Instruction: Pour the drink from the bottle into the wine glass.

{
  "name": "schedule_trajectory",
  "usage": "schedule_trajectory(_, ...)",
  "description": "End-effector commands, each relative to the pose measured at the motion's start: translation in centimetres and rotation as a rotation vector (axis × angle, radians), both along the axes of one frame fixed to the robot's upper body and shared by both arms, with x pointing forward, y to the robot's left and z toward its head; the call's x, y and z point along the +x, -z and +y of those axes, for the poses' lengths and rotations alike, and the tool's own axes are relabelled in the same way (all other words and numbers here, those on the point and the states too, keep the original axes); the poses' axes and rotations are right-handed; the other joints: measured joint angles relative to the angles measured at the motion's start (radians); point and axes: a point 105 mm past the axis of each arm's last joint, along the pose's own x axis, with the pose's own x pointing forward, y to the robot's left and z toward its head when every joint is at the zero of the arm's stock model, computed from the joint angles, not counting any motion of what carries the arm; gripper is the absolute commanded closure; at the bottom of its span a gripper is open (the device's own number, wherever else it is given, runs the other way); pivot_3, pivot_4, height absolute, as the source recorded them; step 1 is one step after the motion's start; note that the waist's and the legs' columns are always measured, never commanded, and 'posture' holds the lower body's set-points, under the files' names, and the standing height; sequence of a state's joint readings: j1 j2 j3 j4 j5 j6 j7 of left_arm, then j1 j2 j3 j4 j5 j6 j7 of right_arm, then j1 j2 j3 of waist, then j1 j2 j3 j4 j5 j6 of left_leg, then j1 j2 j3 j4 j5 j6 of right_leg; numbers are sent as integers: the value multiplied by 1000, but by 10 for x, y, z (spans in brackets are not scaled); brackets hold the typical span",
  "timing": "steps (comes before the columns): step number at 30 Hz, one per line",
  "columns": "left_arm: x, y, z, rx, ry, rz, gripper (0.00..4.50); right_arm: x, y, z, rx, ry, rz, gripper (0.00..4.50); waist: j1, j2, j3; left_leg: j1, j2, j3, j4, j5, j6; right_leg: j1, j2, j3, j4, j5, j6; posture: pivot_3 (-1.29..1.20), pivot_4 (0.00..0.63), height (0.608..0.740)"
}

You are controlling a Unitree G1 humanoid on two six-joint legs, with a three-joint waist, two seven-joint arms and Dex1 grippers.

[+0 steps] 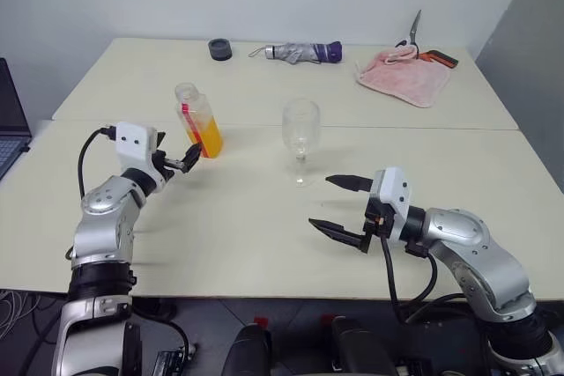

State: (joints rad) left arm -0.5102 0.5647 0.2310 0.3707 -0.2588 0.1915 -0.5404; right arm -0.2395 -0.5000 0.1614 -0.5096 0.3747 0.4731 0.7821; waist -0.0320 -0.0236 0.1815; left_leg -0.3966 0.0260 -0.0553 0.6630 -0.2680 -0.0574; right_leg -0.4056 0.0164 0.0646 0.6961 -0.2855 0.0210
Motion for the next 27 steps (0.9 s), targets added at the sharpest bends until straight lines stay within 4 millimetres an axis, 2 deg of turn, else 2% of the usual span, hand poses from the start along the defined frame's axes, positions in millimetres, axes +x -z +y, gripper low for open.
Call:
schedule_trajectory(1, 8, -17, -2, 36, 20, -54, 0, -3, -15, 5, 17, -17, -64, 15, 0, 0, 0, 0, 0, 0, 0, 0, 0, 0, 0, 0, 0, 0, 0, 0, 150, 740)
schedule_trajectory(15, 38, -24, -6, 13, 30, -59, 0, 1, -19, 9, 25, -8, -83, 15, 0, 0, 0, -1, 0, -1, 0, 0, 0, 0, 0, -1, 0, 0, 0, 0, 150, 740)
schedule_trajectory(23, 44, -22, -16, -3, 87, -47, 2416, 1, -22, 9, 30, -1, -96, 0, -1, 0, 0, -1, 0, -2, 0, 0, 0, 0, 0, -2, 0, 0, 0, 0, 150, 740)
schedule_trajectory(25, 45, -22, -18, -2, 97, -46, 2741, 1, -23, 8, 31, 3, -98, 0, 0, 0, 0, -1, 0, -2, 0, 0, 0, 0, 0, -2, 0, 0, 0, 0, 150, 740)
schedule_trajectory(27, 45, -21, -19, -1, 102, -48, 2801, 1, -23, 8, 32, 6, -99, 0, 0, 0, 0, -1, 0, -2, 0, 0, 0, 0, 0, -2, 0, 0, 0, 0, 150, 740)
